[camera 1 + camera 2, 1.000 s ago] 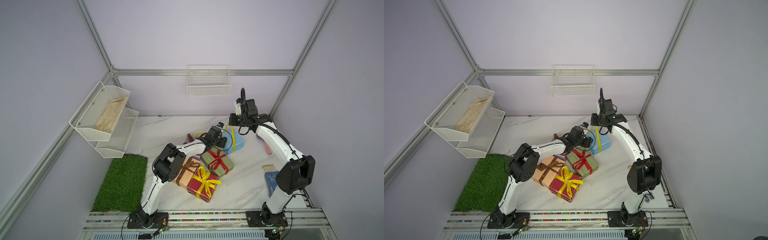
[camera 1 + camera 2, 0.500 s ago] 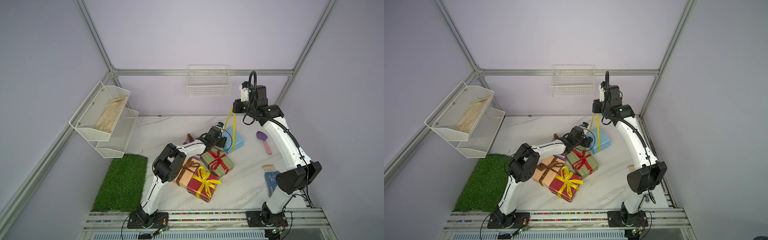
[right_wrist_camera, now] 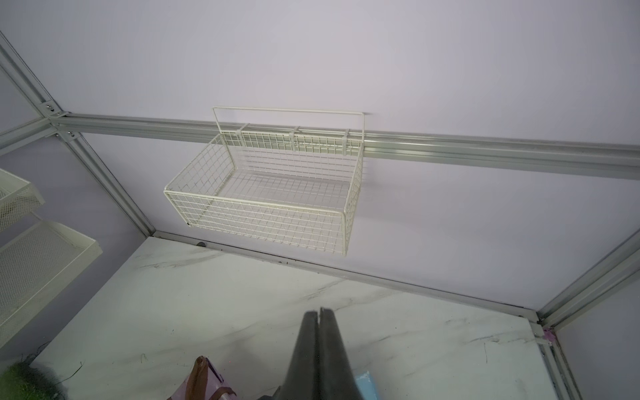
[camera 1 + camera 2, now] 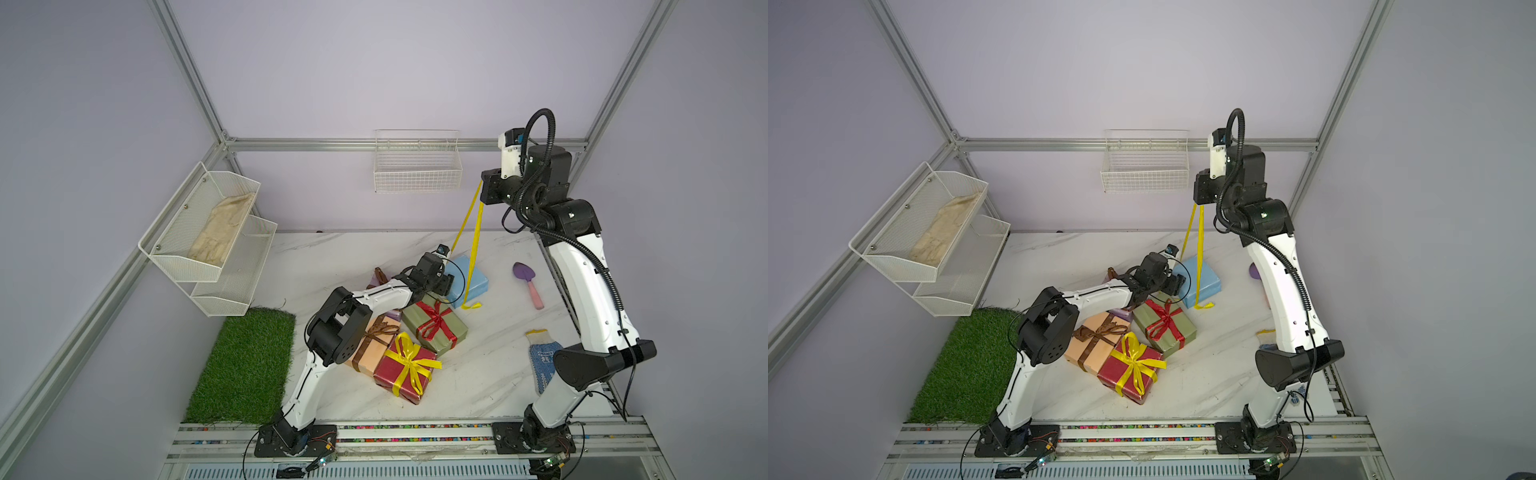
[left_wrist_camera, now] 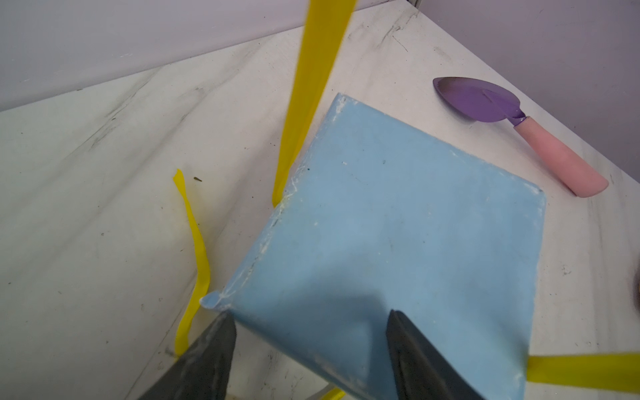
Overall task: Untie the ribbon bows on the gift boxes
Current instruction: Pull the ribbon from the gift box.
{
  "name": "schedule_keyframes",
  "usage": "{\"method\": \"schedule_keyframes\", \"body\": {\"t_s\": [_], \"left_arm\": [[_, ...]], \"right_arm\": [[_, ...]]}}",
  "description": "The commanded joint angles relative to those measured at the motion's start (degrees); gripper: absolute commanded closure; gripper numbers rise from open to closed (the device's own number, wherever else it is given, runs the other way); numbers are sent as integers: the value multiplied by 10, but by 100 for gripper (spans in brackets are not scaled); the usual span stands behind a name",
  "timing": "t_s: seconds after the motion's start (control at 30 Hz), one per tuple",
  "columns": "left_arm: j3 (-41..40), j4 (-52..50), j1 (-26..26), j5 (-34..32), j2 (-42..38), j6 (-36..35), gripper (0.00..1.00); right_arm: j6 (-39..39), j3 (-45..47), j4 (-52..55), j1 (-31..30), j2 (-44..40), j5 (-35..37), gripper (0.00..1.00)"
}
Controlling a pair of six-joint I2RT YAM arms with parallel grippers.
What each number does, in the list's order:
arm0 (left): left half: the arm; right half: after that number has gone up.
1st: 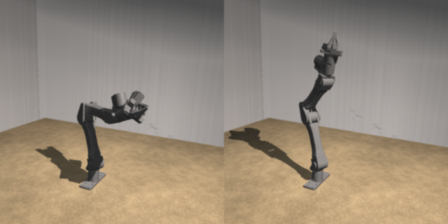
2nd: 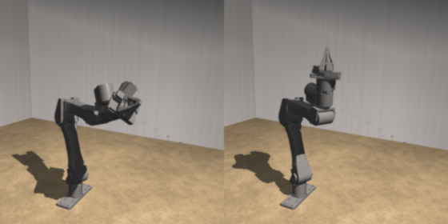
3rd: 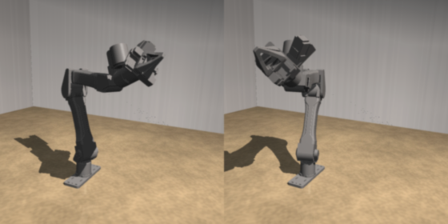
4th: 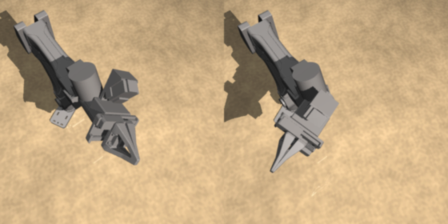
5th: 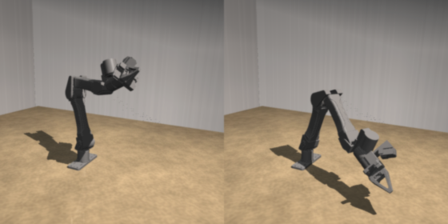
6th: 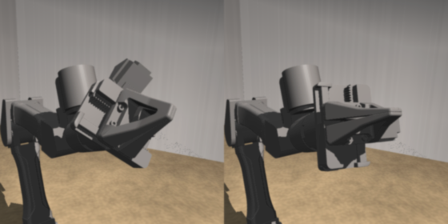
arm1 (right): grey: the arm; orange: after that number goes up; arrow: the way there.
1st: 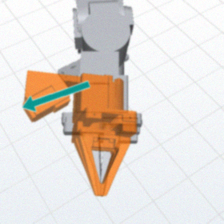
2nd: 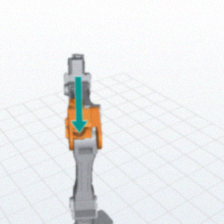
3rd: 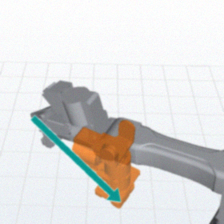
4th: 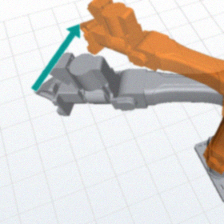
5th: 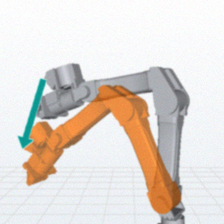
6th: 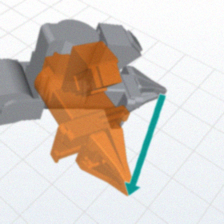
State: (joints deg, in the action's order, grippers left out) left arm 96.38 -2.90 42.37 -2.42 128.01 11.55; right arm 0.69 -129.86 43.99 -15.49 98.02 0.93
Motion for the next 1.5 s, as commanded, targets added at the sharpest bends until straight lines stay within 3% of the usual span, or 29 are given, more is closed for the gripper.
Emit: {"method": "schedule_keyframes", "body": {"t_s": [0.0,0.7,1.47], "left_arm": [[8,-99,-8,-20,5,-34,30],[16,-114,-46,-18,1,-41,30],[34,-121,-86,-21,-5,-40,30]], "right_arm": [[-47,-30,-89,3,-51,19,100],[-132,-120,-113,3,-103,27,100],[-216,-92,-143,3,-179,102,100]]}}
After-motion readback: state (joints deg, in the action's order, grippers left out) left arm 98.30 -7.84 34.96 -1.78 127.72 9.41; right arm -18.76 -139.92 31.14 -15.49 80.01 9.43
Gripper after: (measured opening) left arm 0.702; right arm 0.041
